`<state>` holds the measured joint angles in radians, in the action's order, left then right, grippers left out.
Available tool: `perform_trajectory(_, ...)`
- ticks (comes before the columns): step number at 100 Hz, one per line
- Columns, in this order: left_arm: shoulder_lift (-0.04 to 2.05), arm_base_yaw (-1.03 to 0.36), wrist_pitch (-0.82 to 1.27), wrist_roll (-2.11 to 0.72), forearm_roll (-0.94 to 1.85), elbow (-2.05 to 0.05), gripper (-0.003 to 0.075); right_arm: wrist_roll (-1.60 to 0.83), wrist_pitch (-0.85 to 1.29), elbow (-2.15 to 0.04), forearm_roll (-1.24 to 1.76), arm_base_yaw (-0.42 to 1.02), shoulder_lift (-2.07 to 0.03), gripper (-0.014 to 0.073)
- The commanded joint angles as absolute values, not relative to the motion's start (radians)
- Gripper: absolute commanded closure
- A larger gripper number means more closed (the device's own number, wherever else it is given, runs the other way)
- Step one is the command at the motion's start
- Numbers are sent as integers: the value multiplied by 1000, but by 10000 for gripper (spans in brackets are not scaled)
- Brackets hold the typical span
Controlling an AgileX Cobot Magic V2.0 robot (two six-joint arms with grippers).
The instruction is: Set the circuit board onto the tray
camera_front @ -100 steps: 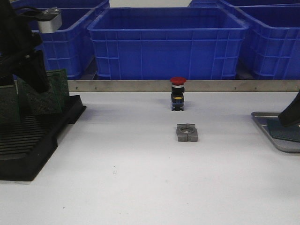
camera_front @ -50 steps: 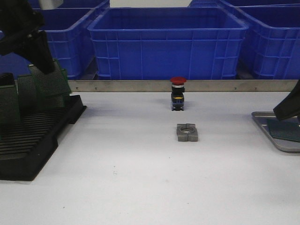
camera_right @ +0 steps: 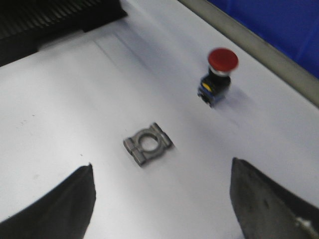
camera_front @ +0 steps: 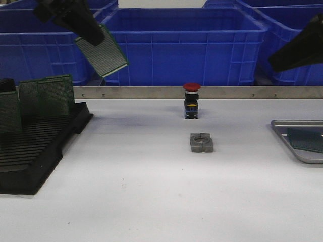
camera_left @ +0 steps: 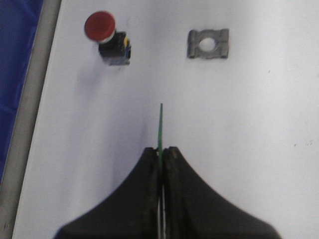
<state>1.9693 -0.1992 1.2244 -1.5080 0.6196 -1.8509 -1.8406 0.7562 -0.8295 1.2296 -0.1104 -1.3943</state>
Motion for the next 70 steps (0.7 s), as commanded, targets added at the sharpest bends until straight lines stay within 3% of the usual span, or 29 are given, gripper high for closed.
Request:
perform_trajectory(1,1904,-253,1278,-1496,701,-1882,741,-1913,767,-857,1300,-60,-1344,20)
perform_trajectory(31,1904,-430,1278,-1496,740,-1882,741,-1932,704,-857,1338,86,-1344,20)
perform_trajectory(70,1904,-559,1278,-1496,747,-1882,741,-1961,689,-857,1347,128,-1350,20)
